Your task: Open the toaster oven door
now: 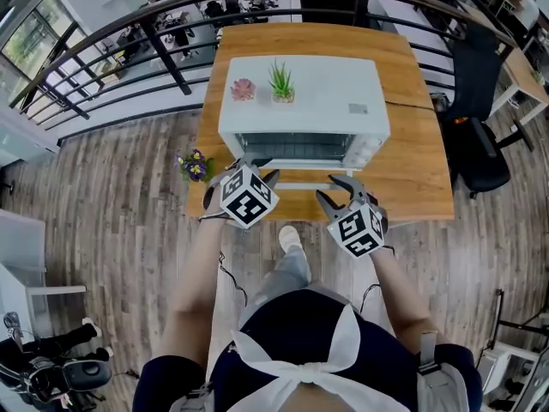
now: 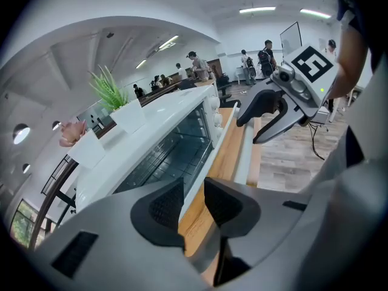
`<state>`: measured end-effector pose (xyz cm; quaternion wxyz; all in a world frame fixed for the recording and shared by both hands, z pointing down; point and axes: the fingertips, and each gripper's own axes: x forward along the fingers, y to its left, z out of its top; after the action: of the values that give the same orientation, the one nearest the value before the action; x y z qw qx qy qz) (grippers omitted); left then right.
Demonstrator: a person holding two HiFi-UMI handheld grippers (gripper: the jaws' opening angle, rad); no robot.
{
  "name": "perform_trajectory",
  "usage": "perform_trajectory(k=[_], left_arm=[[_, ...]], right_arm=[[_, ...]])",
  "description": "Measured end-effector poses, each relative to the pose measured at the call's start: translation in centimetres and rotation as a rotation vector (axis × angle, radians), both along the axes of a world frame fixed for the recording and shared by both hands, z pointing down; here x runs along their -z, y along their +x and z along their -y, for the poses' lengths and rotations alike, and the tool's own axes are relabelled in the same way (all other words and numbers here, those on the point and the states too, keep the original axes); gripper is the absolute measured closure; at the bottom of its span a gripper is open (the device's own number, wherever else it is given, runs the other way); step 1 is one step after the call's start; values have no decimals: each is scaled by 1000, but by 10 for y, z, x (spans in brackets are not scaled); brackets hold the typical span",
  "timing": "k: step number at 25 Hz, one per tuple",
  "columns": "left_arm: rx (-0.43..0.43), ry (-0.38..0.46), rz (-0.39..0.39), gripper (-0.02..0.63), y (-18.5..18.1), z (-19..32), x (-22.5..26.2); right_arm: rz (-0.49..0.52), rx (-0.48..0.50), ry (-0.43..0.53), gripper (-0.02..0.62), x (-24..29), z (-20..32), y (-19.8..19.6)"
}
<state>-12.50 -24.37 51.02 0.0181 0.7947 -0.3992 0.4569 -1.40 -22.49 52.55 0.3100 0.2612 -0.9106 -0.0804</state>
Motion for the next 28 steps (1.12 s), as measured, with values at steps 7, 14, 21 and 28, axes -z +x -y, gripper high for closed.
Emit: perform_trajectory(k=[7, 14, 21, 28], left_arm=[[-1, -11, -8, 489, 2, -8, -3], [-5, -29, -24, 489, 2, -15, -7], [3, -18, -22, 489, 4, -19, -8], [3, -18, -29, 489, 5, -23, -12]], right_arm=[[-5, 3, -8, 425, -4, -7, 2], [-8, -2, -20, 425, -10, -14, 2], [-18, 3, -27, 425, -12, -17, 3], [-23, 9, -36, 426, -16, -21, 4]])
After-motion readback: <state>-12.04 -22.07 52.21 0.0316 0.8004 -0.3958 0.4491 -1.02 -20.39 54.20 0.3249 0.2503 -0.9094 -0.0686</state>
